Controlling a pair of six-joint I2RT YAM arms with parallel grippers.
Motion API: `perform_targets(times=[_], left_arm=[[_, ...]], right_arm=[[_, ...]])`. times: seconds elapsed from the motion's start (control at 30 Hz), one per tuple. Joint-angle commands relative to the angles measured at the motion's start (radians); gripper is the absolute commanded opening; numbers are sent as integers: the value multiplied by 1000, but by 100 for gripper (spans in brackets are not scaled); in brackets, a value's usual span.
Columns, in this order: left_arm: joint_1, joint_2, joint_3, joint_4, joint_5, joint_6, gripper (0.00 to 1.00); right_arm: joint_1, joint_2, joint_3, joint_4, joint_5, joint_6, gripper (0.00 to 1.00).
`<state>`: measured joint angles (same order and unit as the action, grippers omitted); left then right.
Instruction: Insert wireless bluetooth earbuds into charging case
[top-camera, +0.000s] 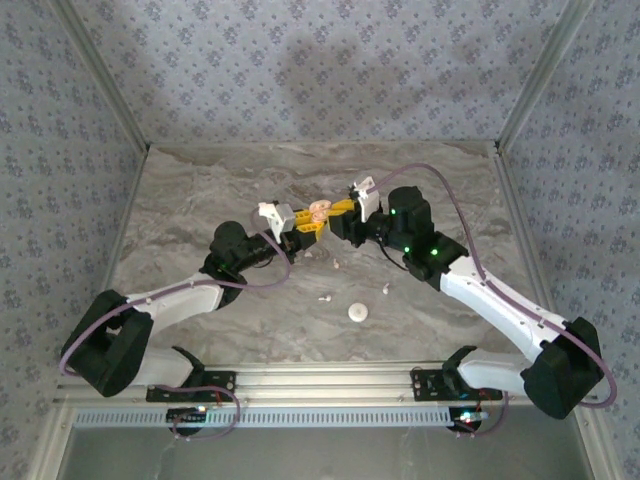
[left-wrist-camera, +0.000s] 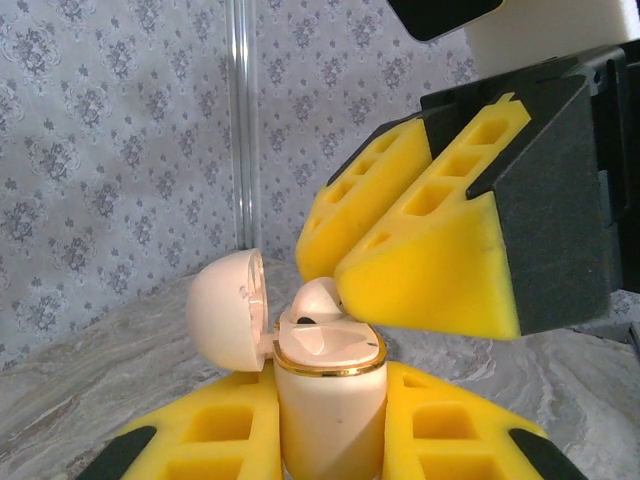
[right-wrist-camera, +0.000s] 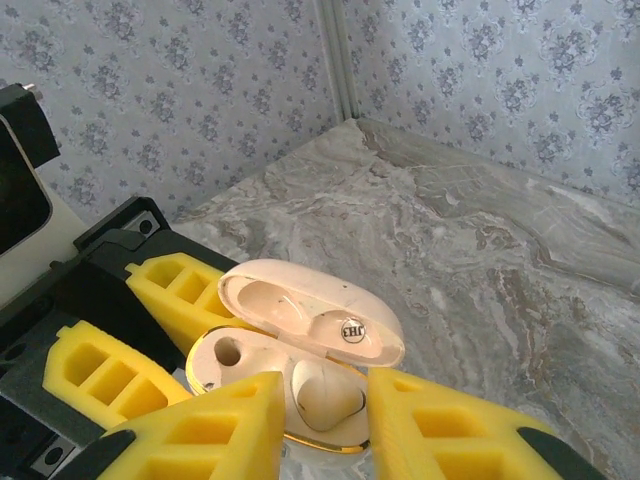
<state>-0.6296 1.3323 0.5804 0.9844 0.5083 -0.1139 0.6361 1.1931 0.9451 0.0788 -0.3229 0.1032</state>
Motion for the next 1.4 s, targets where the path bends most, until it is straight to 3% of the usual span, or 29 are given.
perform_targets(times=[0.0,0.6,0.9,1.13,1.27,1.37], left_arm=[[-4,-31,35,45,4,16,11],[-5,-32,21,-7,2,79,11],[-2,-78,-19,-82,-26,141,11],[44,-151,-86,-160,-91,112,11],[75,-206,-128,-203,-128,95,11],[89,-242,-147,-241,-145,95,11]], right_arm=[[-10,0,-9,11,-34,-13,30],[-90,-80,-14,52,-143,116,48],[-181,-95,15,-263,-96,249,49],[-156,104,176,-590,-17,374,45],[-133,254,256,-675,20,499,45],[-110,386,355,-788,26,496,44]])
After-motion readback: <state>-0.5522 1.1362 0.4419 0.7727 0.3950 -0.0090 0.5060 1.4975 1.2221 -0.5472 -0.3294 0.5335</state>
